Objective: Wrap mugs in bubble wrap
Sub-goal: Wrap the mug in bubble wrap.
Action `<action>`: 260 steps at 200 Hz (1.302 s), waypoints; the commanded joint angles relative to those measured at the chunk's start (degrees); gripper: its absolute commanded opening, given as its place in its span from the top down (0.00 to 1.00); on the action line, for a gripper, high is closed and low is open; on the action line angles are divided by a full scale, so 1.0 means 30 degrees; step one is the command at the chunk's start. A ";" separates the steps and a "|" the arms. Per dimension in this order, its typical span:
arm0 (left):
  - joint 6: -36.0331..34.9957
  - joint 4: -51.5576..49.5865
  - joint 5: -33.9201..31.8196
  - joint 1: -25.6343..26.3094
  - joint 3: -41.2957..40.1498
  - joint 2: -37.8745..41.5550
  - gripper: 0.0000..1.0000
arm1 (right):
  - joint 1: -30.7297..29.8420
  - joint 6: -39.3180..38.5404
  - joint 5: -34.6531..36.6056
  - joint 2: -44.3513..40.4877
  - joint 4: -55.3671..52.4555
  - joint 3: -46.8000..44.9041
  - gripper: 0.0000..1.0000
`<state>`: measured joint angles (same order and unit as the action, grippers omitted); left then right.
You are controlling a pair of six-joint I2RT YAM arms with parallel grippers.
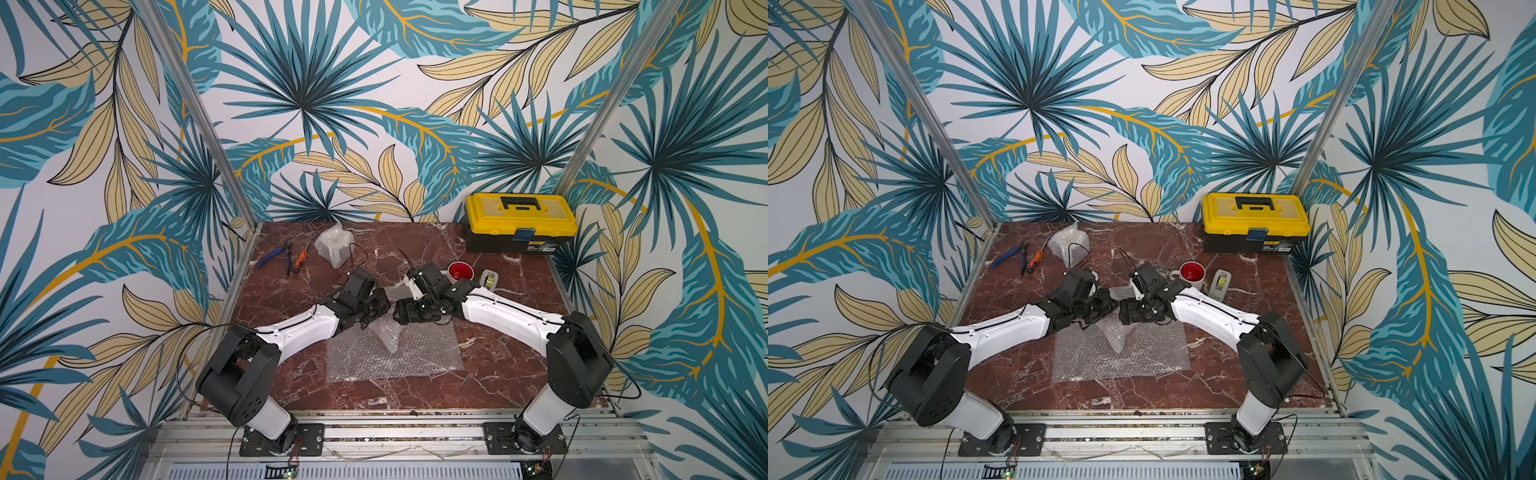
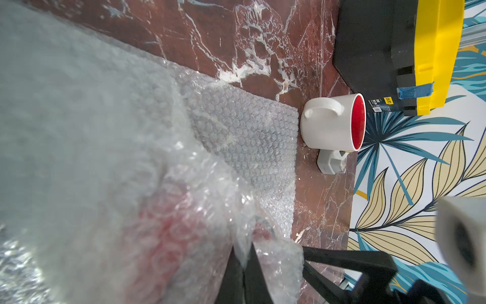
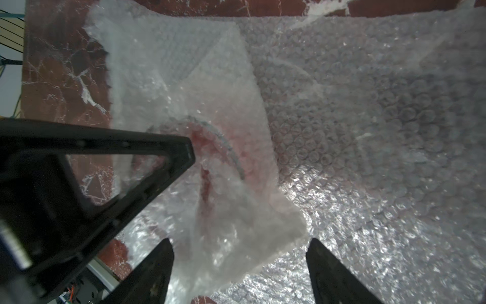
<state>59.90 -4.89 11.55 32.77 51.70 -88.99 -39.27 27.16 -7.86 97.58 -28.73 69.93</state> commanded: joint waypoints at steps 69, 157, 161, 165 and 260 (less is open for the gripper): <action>-0.0420 0.0265 -0.0324 -0.0856 0.0817 0.1242 0.95 | 0.0022 0.0645 0.1799 0.3296 -0.1375 0.1379 0.22; -0.2408 -0.2854 -0.3508 -0.2418 -0.0737 0.5074 0.47 | -0.0009 0.0478 0.1301 0.5283 -0.2558 0.2058 0.22; -0.2518 -0.2854 -0.3695 -0.2589 -0.0907 0.5200 0.43 | -0.0015 0.0497 0.1286 0.5317 -0.2596 0.2068 0.22; -0.2669 -0.2869 -0.3758 -0.2776 -0.1005 0.5254 0.39 | -0.0029 0.0484 0.1322 0.5388 -0.2646 0.2131 0.22; -0.4905 -0.4957 -0.0488 -0.6610 0.4077 -0.1532 0.19 | -0.0023 0.0285 0.1302 0.5797 -0.3488 0.2781 0.22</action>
<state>47.44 -16.16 8.05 13.93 57.06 -89.84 -39.35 28.91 -7.33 111.87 -32.75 79.75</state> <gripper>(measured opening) 0.815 0.780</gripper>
